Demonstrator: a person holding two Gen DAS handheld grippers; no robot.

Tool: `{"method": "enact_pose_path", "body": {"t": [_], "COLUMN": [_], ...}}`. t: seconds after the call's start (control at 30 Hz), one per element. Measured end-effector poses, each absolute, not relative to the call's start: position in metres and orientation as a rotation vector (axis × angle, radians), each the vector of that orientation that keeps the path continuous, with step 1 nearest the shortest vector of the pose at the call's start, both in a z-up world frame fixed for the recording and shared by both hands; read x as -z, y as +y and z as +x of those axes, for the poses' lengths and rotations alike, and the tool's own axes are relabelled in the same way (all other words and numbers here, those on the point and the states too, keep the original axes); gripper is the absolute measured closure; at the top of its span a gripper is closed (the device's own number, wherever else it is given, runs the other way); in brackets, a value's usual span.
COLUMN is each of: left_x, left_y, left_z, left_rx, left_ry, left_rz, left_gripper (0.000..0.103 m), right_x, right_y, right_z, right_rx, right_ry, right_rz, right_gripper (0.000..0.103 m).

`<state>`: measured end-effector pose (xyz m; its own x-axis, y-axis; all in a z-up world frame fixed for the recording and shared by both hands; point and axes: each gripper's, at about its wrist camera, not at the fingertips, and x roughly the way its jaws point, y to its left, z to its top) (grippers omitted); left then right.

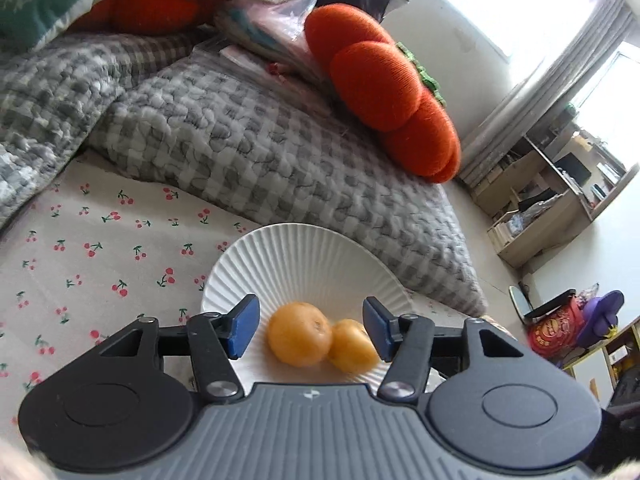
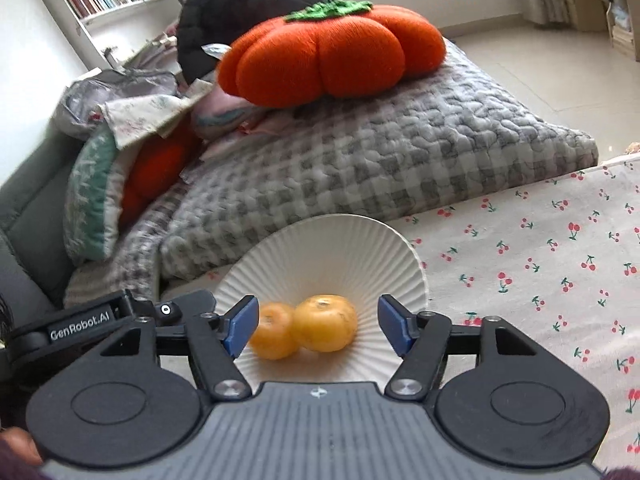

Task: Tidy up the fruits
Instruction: 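Carry both fruits to the white plate and release them there, then withdraw both grippers and move the right gripper to a red-orange tomato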

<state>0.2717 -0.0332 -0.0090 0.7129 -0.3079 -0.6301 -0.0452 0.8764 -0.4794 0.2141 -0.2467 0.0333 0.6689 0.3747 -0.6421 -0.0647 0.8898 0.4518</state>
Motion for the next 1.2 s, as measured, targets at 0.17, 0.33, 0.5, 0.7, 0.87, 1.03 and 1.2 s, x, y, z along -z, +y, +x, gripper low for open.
{"method": "enact_pose_path", "body": {"t": [0.17,0.33,0.5,0.7,0.87,1.03,1.2], "left_x": [-0.012,-0.014,-0.019,-0.022,-0.003,0.012,0.019], "left_y": [-0.042,-0.041,-0.036,-0.035,-0.041,-0.04,-0.037], "left_z": [0.242,0.212,0.184,0.142,0.112,0.093,0.076], "left_rx": [0.122,0.041,-0.038,-0.052,-0.071,-0.04,-0.043], "left_ry": [0.759,0.767,0.784,0.751,0.776,0.813,0.81], "left_rz": [-0.368,-0.256,-0.188,-0.149,-0.091,-0.076,-0.071], "left_gripper": [0.028,0.017,0.009,0.005,0.005,0.005,0.005], "right_x": [-0.049,-0.058,-0.069,-0.073,-0.062,-0.051,-0.041], "right_y": [-0.232,-0.227,-0.227,-0.214,-0.208,-0.209,-0.198], "right_z": [0.192,0.168,0.138,0.094,0.061,0.046,0.036], "right_rx": [-0.249,-0.27,-0.247,-0.326,-0.342,-0.391,-0.355], "right_ry": [0.814,0.843,0.859,0.88,0.896,0.917,0.918], "right_rz": [0.333,0.309,0.284,0.199,0.132,0.157,0.066], "right_gripper": [0.035,0.028,0.018,0.011,0.008,0.014,0.013]}}
